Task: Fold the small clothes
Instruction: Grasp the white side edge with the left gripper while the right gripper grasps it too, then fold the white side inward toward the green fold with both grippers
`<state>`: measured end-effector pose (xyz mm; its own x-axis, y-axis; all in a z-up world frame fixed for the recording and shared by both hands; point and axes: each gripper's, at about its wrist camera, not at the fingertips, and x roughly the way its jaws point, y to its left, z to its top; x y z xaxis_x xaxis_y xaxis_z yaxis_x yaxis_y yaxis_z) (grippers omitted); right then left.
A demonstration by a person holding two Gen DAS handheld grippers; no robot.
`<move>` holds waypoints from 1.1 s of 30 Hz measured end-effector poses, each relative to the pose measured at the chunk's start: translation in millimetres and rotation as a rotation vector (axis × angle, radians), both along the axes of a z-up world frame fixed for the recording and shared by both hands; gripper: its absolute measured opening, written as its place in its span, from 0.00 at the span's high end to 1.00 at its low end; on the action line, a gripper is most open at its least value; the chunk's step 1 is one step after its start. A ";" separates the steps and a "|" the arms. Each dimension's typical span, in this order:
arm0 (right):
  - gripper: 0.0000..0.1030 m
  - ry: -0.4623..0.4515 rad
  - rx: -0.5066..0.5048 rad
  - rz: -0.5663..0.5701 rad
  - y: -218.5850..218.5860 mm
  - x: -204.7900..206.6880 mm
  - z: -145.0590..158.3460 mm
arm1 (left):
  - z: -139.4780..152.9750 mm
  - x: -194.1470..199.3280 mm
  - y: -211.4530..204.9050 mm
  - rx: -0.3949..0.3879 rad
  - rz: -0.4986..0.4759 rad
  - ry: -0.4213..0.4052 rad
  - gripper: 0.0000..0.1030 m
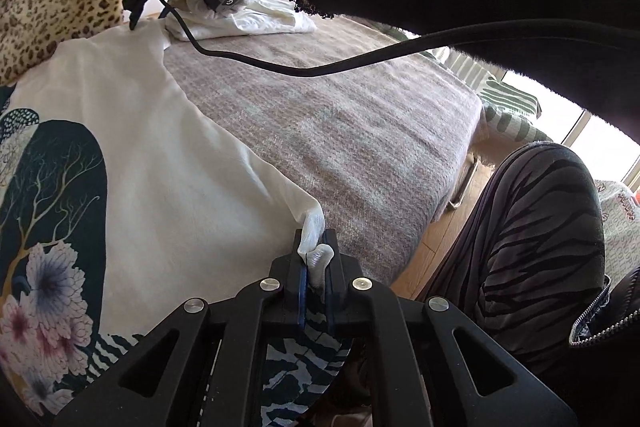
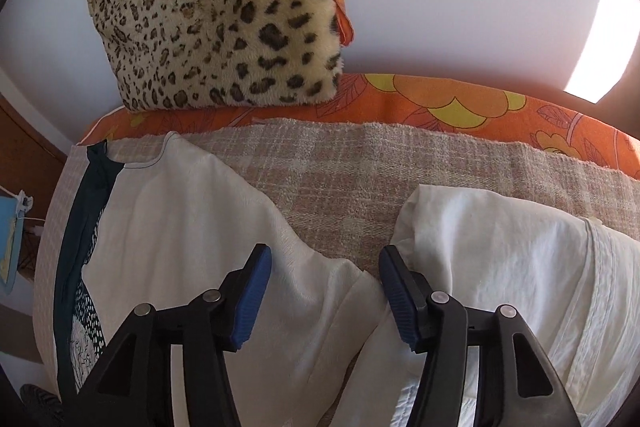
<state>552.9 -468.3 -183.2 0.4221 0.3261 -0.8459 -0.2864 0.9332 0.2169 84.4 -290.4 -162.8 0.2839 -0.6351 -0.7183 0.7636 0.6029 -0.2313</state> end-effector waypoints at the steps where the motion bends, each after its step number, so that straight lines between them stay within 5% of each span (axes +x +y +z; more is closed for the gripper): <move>1: 0.50 0.004 -0.029 0.003 3.4 0.0 -1.8 | 0.5 0.3 0.9 -0.005 0.002 0.000 0.95; 7: 0.95 0.035 0.025 -0.024 0.5 -0.5 -0.1 | 9.4 6.7 13.3 -0.068 0.065 0.009 0.96; 19: 0.98 -0.003 -0.014 -0.064 39.7 -12.9 48.6 | 26.5 9.2 67.2 -0.177 0.215 0.009 0.97; 29: 0.98 -0.054 -0.089 -0.010 118.8 -21.2 83.2 | 19.8 -1.7 123.1 -0.182 0.353 0.013 0.97; 32: 0.91 -0.027 -0.052 0.054 148.7 -21.7 79.7 | 13.4 -3.1 131.3 -0.169 0.376 0.022 0.97; 33: 0.76 -0.037 -0.063 0.063 157.0 -24.0 79.9 | 11.2 -2.9 133.9 -0.169 0.385 0.026 0.97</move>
<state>529.0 -311.3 -103.3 0.4336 0.2997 -0.8498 -0.3519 0.9245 0.1465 81.5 -156.4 -151.6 0.5071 -0.5952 -0.6234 0.4823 0.7954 -0.3671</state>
